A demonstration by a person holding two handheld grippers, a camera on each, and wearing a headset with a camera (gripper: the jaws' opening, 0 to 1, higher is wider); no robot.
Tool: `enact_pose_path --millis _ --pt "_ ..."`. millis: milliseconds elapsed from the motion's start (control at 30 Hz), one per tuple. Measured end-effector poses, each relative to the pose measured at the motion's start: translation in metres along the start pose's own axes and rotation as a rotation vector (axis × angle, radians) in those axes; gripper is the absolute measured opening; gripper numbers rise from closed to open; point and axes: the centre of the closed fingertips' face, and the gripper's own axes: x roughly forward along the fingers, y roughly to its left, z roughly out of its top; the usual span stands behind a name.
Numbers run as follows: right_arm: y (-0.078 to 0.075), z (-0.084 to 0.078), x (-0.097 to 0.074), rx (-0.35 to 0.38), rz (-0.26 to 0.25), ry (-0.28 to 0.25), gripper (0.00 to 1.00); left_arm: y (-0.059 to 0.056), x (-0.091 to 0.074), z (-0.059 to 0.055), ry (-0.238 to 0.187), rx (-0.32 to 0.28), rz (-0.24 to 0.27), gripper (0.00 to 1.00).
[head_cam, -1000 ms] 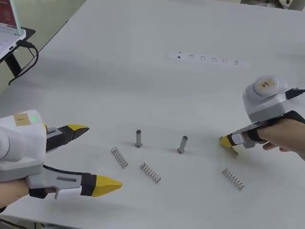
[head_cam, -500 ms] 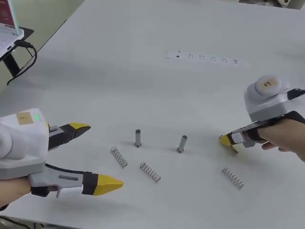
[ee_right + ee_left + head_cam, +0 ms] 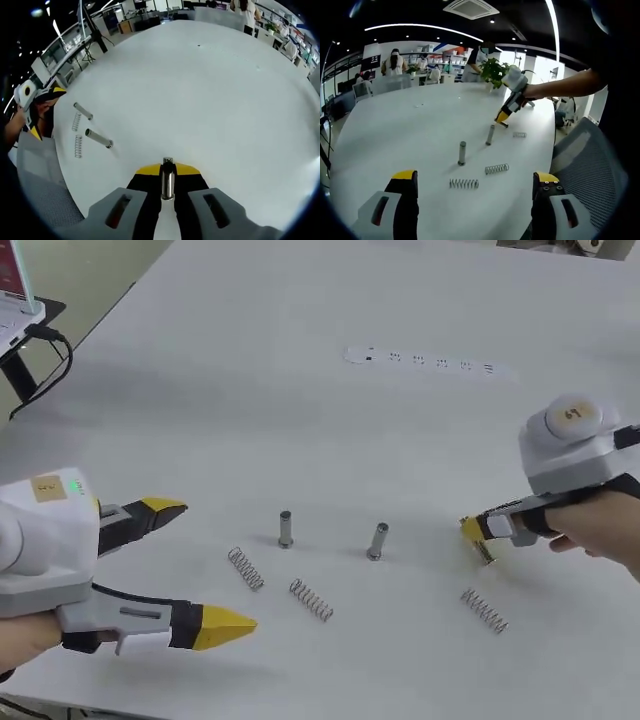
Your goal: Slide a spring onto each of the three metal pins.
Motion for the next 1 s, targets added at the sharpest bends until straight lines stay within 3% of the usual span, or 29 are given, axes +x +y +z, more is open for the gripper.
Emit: enact_pose_path --millis 400,667,1000 --pt "-0.003 0.000 -0.019 0.001 -0.042 -0.097 0.05 -0.003 0.001 0.004 -0.004 0.011 -0.005 0.92" --pt "-0.004 -0.001 -0.024 0.019 -0.050 -0.129 0.05 -0.006 0.002 0.007 -0.005 0.020 -0.010 0.92" --pt "-0.004 -0.006 -0.029 -0.020 -0.070 -0.151 0.05 -0.005 0.001 0.008 -0.006 0.024 -0.006 0.93"
